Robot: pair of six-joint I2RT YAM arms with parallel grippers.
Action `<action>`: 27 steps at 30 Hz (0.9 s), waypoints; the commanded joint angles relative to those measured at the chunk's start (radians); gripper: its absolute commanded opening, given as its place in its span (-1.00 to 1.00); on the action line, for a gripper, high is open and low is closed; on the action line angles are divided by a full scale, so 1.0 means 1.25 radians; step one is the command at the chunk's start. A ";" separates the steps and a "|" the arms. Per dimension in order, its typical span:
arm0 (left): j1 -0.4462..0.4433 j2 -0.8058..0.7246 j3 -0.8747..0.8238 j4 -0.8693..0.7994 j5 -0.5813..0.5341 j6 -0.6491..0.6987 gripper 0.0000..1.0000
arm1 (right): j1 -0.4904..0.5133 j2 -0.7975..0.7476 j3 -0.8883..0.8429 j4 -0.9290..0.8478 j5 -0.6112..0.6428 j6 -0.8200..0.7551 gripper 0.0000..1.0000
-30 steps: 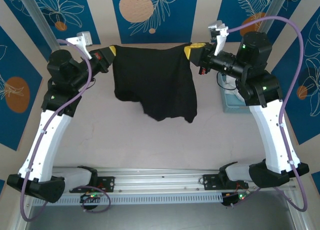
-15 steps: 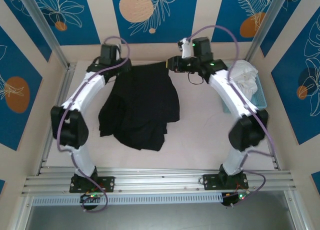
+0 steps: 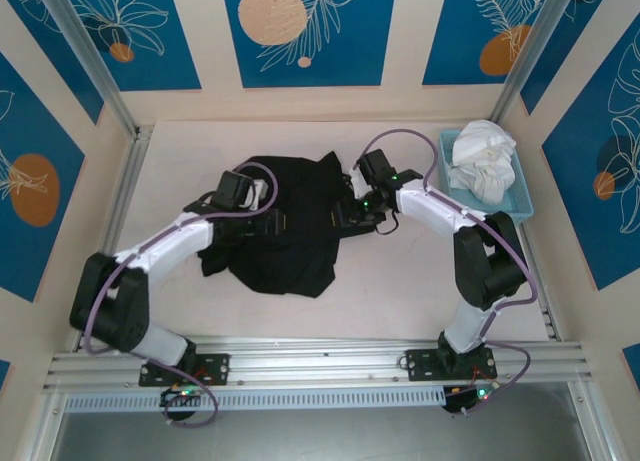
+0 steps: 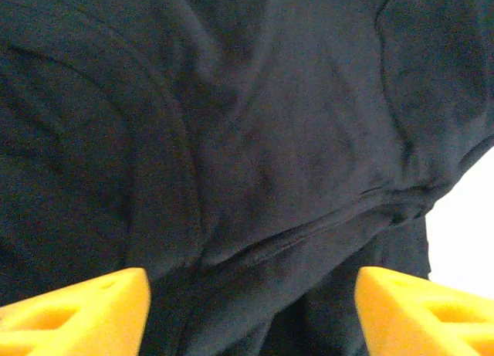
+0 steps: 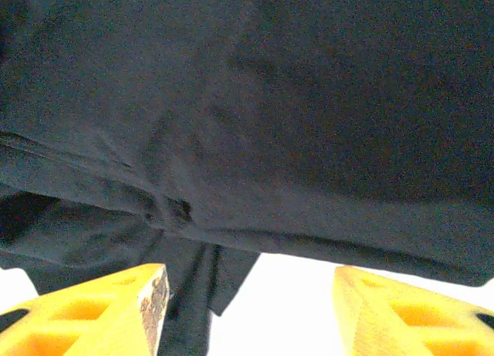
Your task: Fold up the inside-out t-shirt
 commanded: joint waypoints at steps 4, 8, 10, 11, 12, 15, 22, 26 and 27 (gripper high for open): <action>-0.023 0.112 0.062 -0.021 -0.040 0.026 0.08 | 0.005 0.002 -0.037 -0.014 0.119 -0.014 0.29; -0.022 0.113 0.059 -0.008 -0.043 0.028 -0.37 | 0.004 0.025 -0.055 0.010 0.133 -0.019 0.42; -0.022 0.099 0.060 0.002 -0.034 0.025 -0.60 | -0.001 0.068 -0.040 0.033 0.124 -0.013 0.45; -0.023 0.088 0.064 0.005 -0.032 0.023 -0.68 | -0.003 0.092 -0.023 0.035 0.122 -0.009 0.45; -0.022 0.073 0.068 0.006 -0.030 0.023 -0.77 | -0.008 0.120 -0.001 0.035 0.127 -0.007 0.44; -0.021 0.012 0.077 0.011 -0.028 0.025 -0.95 | -0.030 0.164 0.039 0.056 0.119 -0.008 -0.01; -0.015 -0.150 0.112 0.061 0.001 0.023 -1.00 | -0.071 -0.026 0.040 0.095 0.041 -0.037 -1.00; -0.015 -0.206 0.132 0.103 -0.005 0.032 -1.00 | -0.110 -0.185 0.024 0.149 -0.042 -0.012 -1.00; -0.015 -0.210 0.130 0.108 -0.019 0.038 -1.00 | -0.114 -0.207 0.021 0.158 -0.054 -0.008 -1.00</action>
